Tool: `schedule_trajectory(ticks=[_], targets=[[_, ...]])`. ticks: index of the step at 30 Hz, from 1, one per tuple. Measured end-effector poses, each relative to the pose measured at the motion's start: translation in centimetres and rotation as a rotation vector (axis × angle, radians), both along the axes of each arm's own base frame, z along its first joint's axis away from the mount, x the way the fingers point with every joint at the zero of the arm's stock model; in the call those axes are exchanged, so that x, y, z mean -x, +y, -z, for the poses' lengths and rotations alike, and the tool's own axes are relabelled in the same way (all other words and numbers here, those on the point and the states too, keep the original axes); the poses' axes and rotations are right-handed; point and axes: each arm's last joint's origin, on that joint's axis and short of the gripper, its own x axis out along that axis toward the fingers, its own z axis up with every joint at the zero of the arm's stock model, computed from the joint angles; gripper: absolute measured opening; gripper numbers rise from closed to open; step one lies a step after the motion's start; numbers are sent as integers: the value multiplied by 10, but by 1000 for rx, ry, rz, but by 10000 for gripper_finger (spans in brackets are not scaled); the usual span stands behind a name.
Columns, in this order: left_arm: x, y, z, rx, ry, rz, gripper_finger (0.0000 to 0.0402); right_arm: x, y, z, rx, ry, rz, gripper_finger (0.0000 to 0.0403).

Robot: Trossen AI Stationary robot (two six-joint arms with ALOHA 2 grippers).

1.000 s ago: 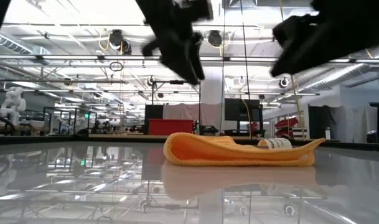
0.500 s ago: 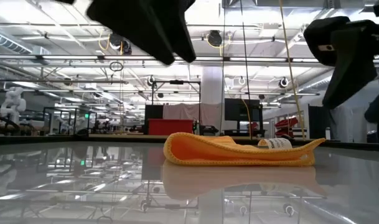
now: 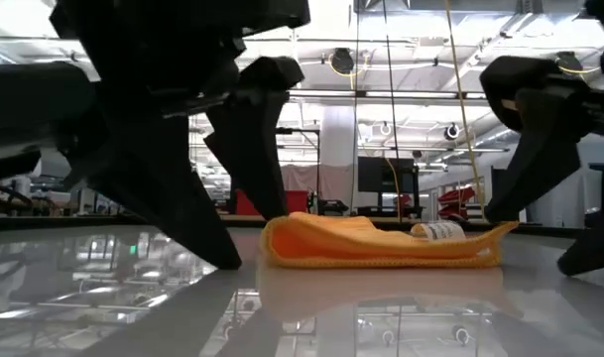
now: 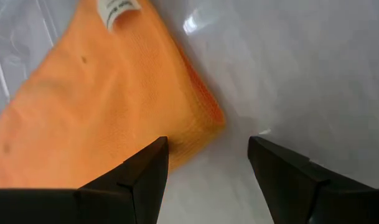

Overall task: Roll towel
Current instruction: Roll the towel

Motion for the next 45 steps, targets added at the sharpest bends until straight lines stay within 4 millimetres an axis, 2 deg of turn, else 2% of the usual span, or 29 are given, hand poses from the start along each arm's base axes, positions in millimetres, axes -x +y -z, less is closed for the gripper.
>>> schedule_trajectory(ticks=[11, 20, 34, 45], targets=[[-11, 0, 8, -46, -103, -38, 232, -9, -14, 2, 58, 37, 3, 145], [-25, 12, 11, -30, -146, -70, 227, -13, -19, 2, 39, 72, -15, 118], [-25, 11, 18, -10, -114, -54, 169, -13, -20, 2, 14, 68, 11, 116], [-26, 10, 18, 0, -132, -52, 164, -10, -16, 3, -17, 63, 38, 116]])
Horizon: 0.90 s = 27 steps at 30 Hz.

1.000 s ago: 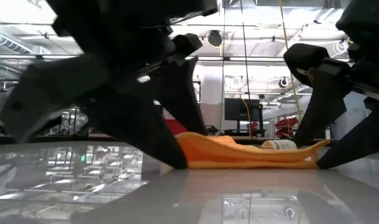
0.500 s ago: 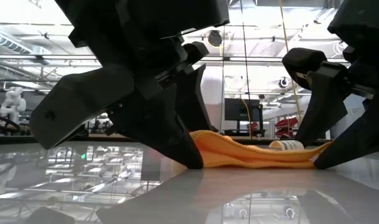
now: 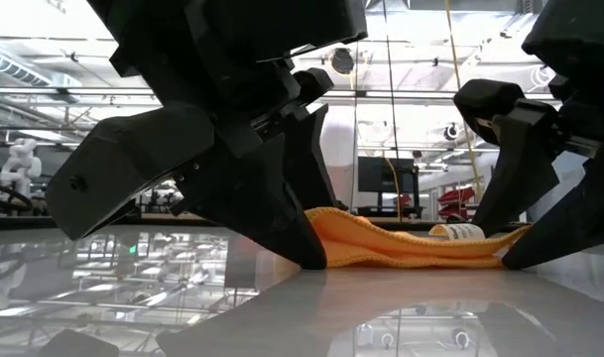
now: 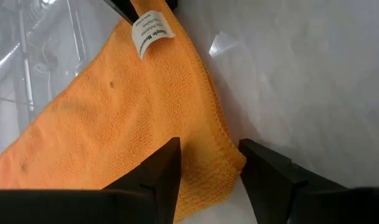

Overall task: Roll towel
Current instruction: Roll the towel

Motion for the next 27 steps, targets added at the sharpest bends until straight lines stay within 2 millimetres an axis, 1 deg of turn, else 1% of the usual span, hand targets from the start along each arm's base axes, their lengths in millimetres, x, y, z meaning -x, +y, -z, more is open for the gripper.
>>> schedule_trajectory(ticks=[13, 27], targets=[[-1, 1, 0, 4, -6, -3, 164, 3, 3, 0, -45, -6, 32, 116], [-1, 1, 0, 5, -7, -3, 164, 3, 3, 0, -27, -2, 12, 116]])
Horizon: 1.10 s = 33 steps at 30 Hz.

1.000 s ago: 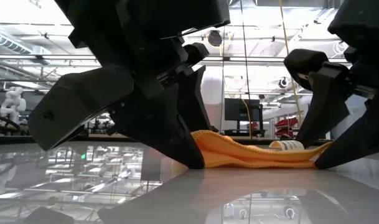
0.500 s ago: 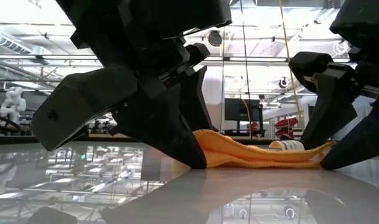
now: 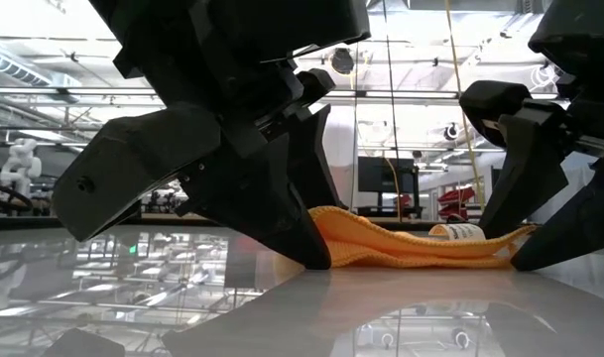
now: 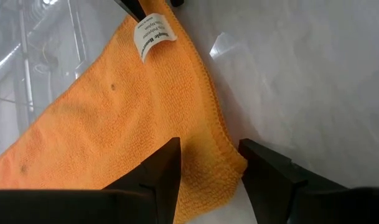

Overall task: Roll towel
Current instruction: Roll the towel

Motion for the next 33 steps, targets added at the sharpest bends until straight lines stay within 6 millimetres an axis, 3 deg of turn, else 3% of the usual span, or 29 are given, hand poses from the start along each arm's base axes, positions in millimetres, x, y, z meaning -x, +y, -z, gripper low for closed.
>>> schedule_trajectory(ticks=[33], targets=[[-1, 0, 0, 6, -11, -1, 164, 0, 0, 0, 12, -1, -13, 116]])
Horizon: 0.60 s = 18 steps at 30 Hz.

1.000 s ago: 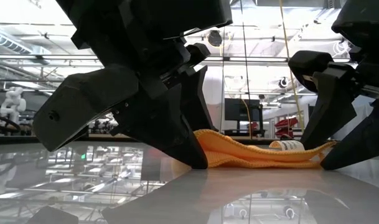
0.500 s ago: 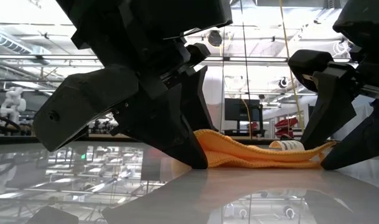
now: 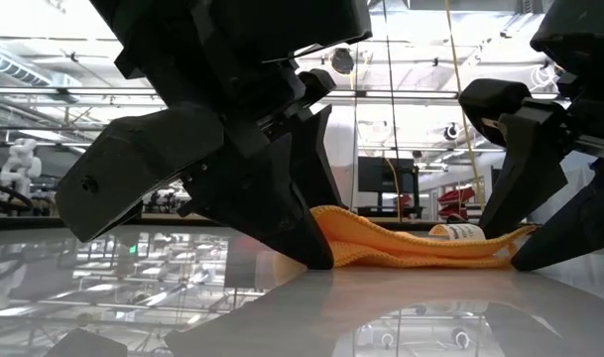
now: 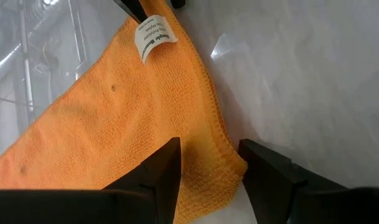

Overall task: Roll towel
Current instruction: Roll the towel

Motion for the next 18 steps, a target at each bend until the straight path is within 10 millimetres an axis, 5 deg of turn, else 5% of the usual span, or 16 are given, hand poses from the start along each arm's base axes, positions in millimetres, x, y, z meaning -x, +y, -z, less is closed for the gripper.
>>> schedule_trajectory(ticks=[18], targets=[[-2, -1, 0, 81, -46, -81, 164, -1, -2, 0, -1, -1, 7, 116]])
